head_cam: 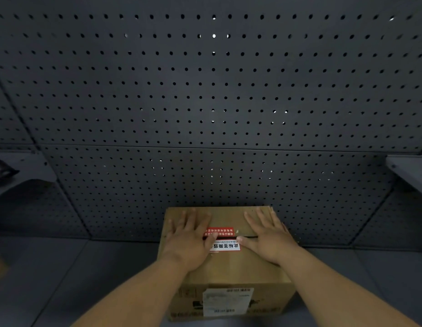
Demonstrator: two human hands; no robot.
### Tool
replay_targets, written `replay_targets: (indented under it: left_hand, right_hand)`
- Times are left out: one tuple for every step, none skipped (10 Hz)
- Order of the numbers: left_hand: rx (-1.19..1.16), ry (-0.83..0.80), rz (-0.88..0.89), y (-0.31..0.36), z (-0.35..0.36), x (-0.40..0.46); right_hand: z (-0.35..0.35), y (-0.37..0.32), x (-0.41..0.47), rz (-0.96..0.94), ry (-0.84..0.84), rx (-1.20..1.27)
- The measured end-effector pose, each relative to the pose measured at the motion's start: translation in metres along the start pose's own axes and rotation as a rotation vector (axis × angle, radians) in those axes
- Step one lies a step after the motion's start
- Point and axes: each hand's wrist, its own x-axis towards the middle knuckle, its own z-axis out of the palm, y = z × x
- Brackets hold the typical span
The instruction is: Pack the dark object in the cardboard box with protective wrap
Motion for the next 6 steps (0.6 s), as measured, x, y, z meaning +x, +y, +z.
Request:
replay_targets:
  left_hand:
    - [0.012,-0.004,0.012,-0.003,0.001,0.001]
    - [0.025,-0.008,0.03,-0.007,0.0,-0.001]
    - [0.033,-0.018,0.028,-0.016,0.002,-0.005]
    - [0.025,-0.013,0.022,-0.021,-0.001,-0.009]
    - [-0.013,-0.042,0.017,-0.023,-0.003,-0.01]
    - [-0.049,-0.056,0.052,-0.026,-0.021,-0.003]
  right_hand:
    - [0.004,-0.002,-0.004,0.012,0.007,0.015]
    - [0.01,-0.007,-0.009,0.03,0.025,0.026]
    - [0.017,-0.015,-0.013,0.037,0.046,0.029]
    - [0.017,-0.02,-0.014,0.022,0.06,0.018]
    - [0.011,-0.024,-0.017,0.023,-0.019,0.055]
    - [-0.03,-0.024,-0.024,0.045,-0.041,0.068]
